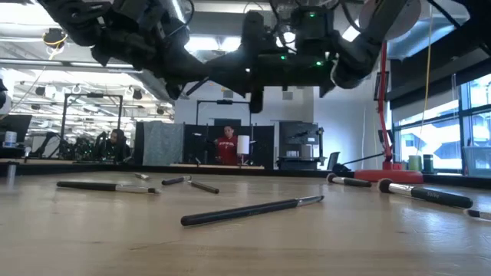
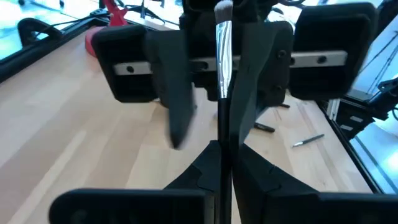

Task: Put items in baskets/containers
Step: Put the black eyeshadow brush into the white organizer

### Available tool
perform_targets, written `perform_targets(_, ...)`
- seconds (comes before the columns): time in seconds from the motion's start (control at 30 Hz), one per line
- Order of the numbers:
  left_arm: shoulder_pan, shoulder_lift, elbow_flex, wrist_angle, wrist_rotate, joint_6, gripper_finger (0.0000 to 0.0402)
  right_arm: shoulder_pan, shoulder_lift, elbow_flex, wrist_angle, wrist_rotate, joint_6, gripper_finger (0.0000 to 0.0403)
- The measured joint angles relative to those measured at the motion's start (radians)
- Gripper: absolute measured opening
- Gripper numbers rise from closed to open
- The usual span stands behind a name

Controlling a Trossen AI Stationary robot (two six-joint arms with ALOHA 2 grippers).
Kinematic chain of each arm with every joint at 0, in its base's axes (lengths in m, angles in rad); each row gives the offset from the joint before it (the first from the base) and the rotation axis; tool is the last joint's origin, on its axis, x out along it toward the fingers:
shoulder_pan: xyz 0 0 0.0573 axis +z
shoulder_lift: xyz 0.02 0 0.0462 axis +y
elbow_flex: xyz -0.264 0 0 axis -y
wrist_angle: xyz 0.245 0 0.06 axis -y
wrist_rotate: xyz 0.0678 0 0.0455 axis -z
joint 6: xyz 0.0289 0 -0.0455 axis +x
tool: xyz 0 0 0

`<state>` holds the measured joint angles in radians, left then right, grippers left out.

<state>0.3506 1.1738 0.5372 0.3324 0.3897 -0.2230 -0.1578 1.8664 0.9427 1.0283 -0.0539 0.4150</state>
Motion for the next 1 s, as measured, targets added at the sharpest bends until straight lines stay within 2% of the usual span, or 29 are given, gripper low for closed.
perform_targets(0.1, -0.008, -0.027, -0.011, -0.036, -0.010, -0.001, 0.0025, 0.010, 0.012, 0.018, -0.002, 0.001, -0.042, 0.0033)
perform_targets(0.13, -0.010, -0.038, -0.010, -0.066, -0.003, 0.000, 0.0026, 0.016, 0.013, 0.021, -0.004, 0.001, -0.067, 0.0023)
perform_targets(0.23, -0.014, -0.071, -0.009, -0.233, 0.046, 0.002, 0.0035, 0.042, 0.013, 0.050, -0.093, 0.042, -0.134, 0.0023)
perform_targets(0.37, -0.040, -0.112, -0.013, -0.500, 0.047, 0.091, 0.0057, 0.073, 0.015, 0.188, -0.387, 0.148, -0.258, 0.0023)
perform_targets(0.43, -0.044, -0.139, -0.013, -0.614, -0.025, 0.125, 0.0072, 0.099, 0.013, 0.271, -0.546, 0.211, -0.318, 0.0023)
perform_targets(0.5, -0.046, -0.171, -0.013, -0.707, -0.145, 0.139, 0.0085, 0.127, 0.013, 0.339, -0.656, 0.238, -0.354, 0.0023)
perform_targets(0.67, -0.045, -0.241, -0.013, -0.883, -0.567, 0.146, 0.0103, 0.201, 0.017, 0.463, -0.721, 0.194, -0.402, 0.0023)
perform_targets(0.73, -0.045, -0.256, -0.026, -0.888, -0.678, 0.122, 0.0104, 0.220, 0.043, 0.509, -0.721, 0.159, -0.403, 0.0023)
perform_targets(0.8, -0.045, -0.257, -0.046, -0.867, -0.706, 0.099, 0.0102, 0.236, 0.095, 0.567, -0.726, 0.108, -0.402, 0.0023)
perform_targets(1.0, -0.045, -0.246, -0.134, -0.681, -0.657, 0.081, 0.0098, 0.261, 0.301, 0.849, -0.749, -0.111, -0.408, 0.0023)
